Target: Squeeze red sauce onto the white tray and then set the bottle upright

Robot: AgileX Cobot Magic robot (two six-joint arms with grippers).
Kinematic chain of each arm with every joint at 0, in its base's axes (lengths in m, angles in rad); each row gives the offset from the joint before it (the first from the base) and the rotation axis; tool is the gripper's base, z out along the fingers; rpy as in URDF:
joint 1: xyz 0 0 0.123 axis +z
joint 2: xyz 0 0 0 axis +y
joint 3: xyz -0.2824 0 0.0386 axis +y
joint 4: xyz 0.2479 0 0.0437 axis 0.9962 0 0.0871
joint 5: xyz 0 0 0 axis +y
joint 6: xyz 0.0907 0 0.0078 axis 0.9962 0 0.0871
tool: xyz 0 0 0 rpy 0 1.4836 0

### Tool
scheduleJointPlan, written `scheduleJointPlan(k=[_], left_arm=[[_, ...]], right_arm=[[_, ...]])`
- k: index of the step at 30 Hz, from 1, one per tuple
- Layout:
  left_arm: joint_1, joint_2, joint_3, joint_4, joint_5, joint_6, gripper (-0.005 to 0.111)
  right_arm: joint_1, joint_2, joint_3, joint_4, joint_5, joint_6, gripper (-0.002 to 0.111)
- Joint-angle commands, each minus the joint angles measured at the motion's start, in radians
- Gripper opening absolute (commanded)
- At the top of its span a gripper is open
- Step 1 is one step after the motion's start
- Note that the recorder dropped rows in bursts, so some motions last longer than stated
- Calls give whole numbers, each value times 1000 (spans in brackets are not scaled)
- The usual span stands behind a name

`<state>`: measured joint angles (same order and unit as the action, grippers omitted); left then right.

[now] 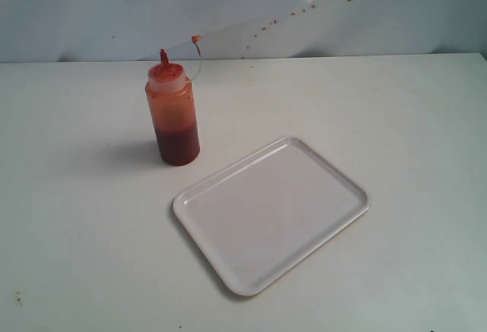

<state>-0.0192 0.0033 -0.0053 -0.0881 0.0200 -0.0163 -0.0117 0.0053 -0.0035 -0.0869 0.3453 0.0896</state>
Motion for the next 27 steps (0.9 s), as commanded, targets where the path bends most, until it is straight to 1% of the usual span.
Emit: scheduleJointPlan(k=[1, 6, 11, 15, 18, 19, 22, 24, 27], left_arm=[[3, -3, 5, -10, -81, -8, 1], [3, -3, 5, -10, -184, -8, 1], [3, -3, 5, 12, -338, -8, 1], [3, -3, 5, 108, -355, -11, 1], [3, -3, 5, 251, -355, -101, 1], [3, -3, 5, 328, -361, -142, 1], [3, -3, 5, 482, -403, -249, 1], [3, -3, 5, 544, -444, -275, 1], [3, -3, 5, 563, -479, -275, 1]], right_arm=[[2, -5, 3, 3, -3, -3, 0], [2, -5, 3, 3, -3, -3, 0], [2, -5, 3, 3, -3, -3, 0], [2, -5, 3, 3, -3, -3, 0], [2, -5, 3, 3, -3, -3, 0], [2, -5, 3, 3, -3, -3, 0], [2, -5, 3, 3, -3, -3, 0], [2, -5, 3, 3, -3, -3, 0], [2, -5, 3, 3, -3, -3, 0]])
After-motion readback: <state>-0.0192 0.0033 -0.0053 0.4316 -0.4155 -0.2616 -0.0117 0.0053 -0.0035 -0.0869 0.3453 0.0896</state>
